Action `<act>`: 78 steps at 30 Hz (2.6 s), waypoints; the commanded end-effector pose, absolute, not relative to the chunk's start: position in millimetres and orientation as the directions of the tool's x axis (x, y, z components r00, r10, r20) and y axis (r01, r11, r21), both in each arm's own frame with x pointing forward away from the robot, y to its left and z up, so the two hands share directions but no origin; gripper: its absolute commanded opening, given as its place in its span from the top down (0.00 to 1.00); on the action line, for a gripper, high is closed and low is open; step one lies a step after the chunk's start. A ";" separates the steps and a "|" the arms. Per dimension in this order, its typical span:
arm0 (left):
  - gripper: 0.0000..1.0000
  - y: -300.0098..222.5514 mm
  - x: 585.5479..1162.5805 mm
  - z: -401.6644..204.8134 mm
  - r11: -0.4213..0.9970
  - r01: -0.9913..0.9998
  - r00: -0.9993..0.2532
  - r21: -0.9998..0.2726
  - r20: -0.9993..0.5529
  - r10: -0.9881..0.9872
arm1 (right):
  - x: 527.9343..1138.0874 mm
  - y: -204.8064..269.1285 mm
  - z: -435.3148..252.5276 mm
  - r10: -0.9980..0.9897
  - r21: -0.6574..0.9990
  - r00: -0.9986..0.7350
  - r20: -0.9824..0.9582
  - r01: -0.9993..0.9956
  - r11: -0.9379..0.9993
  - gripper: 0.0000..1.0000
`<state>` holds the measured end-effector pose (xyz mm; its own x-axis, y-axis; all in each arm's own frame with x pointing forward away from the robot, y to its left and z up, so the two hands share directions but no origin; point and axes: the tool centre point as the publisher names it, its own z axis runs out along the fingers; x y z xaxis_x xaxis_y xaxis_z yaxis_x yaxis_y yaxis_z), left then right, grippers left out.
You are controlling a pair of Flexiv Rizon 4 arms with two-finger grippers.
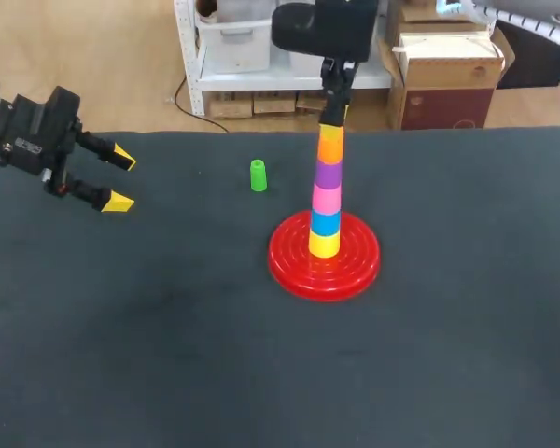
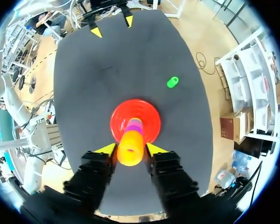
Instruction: Pick up and stack the cylinders on the red base in this order: pink,purple,orange,green
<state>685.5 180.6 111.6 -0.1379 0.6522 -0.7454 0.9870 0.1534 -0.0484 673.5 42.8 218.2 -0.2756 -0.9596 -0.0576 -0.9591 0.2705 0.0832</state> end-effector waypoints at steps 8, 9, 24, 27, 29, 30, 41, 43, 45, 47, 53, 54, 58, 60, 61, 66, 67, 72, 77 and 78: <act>0.00 180.9 684.0 110.7 0.155 0.987 -0.135 -0.044 -0.748 0.650 | 715.8 101.2 215.9 -0.988 0.085 -0.095 -0.120 -0.993 0.085 0.00; 0.00 180.9 684.0 110.7 0.155 0.987 -0.135 -0.044 -0.748 0.650 | 720.2 107.6 212.3 -0.989 0.087 -0.082 -0.125 -0.994 0.072 0.00; 0.00 180.9 684.0 110.7 0.155 0.987 -0.135 -0.044 -0.748 0.650 | 800.4 152.3 101.3 -0.992 0.200 -0.086 -0.092 -0.978 0.066 0.00; 0.00 180.9 684.0 110.7 0.155 0.987 -0.135 -0.044 -0.748 0.650 | 808.3 150.2 85.1 -0.994 0.203 -0.092 -0.065 -0.976 0.077 0.00; 0.00 180.9 684.0 110.7 0.155 0.987 -0.135 -0.044 -0.748 0.650 | 812.9 148.2 75.1 -0.993 0.196 -0.103 -0.051 -0.976 0.091 0.00; 0.00 180.9 684.0 110.7 0.155 0.987 -0.135 -0.044 -0.748 0.650 | 815.0 147.0 71.0 -0.992 0.193 -0.113 -0.050 -0.976 0.101 0.00; 0.00 180.9 684.0 110.7 0.155 0.987 -0.135 -0.044 -0.748 0.650 | 839.2 146.1 36.0 -0.982 0.205 -0.172 -0.080 -0.967 0.153 0.00; 0.00 180.9 684.0 110.7 0.155 0.987 -0.135 -0.044 -0.748 0.650 | 844.0 147.0 33.9 -0.981 0.201 -0.174 -0.081 -0.967 0.155 0.00; 0.00 180.9 684.0 110.7 0.155 0.987 -0.135 -0.044 -0.748 0.650 | 848.4 147.3 31.6 -0.981 0.202 -0.175 -0.082 -0.967 0.156 0.00; 0.00 180.9 684.0 110.7 0.155 0.987 -0.135 -0.044 -0.748 0.650 | 852.2 148.0 29.9 -0.982 0.210 -0.172 -0.081 -0.966 0.152 0.00; 0.00 180.9 684.0 110.7 0.155 0.987 -0.135 -0.044 -0.748 0.650 | 857.6 149.8 26.8 -0.986 0.221 -0.153 -0.071 -0.966 0.134 0.00; 0.00 180.9 684.0 110.7 0.155 0.987 -0.135 -0.044 -0.748 0.650 | 858.2 149.5 26.1 -0.986 0.222 -0.153 -0.070 -0.966 0.134 0.00; 0.00 180.9 684.0 110.7 0.155 0.987 -0.135 -0.044 -0.748 0.650 | 860.4 150.1 24.3 -0.986 0.224 -0.149 -0.070 -0.966 0.130 0.07; 0.00 180.9 684.0 110.7 0.155 0.987 -0.135 -0.044 -0.748 0.650 | 861.2 150.5 24.1 -0.988 0.227 -0.143 -0.067 -0.966 0.124 0.41; 0.00 180.9 684.0 110.7 0.155 0.987 -0.135 -0.044 -0.748 0.650 | 861.3 150.5 24.1 -0.988 0.228 -0.142 -0.066 -0.966 0.124 0.53; 0.00 180.9 684.0 110.7 0.155 0.987 -0.135 -0.044 -0.748 0.650 | 861.1 150.5 23.0 -0.989 0.238 -0.131 -0.065 -0.965 0.112 0.89; 0.00 180.9 684.0 110.7 0.155 0.987 -0.135 -0.044 -0.748 0.650 | 860.8 150.3 22.3 -0.989 0.242 -0.129 -0.065 -0.964 0.110 0.95; 0.00 180.9 684.0 110.7 0.155 0.987 -0.135 -0.044 -0.748 0.650 | 857.1 150.9 23.8 -0.991 0.257 -0.115 -0.069 -0.962 0.093 1.00; 0.00 180.9 684.0 110.7 0.155 0.987 -0.135 -0.044 -0.748 0.650 | 852.8 150.9 34.2 -0.991 0.247 -0.106 -0.084 -0.965 0.082 1.00; 0.00 180.9 684.0 110.7 0.155 0.987 -0.135 -0.044 -0.748 0.650 | 852.1 151.0 36.3 -0.991 0.244 -0.105 -0.085 -0.966 0.081 1.00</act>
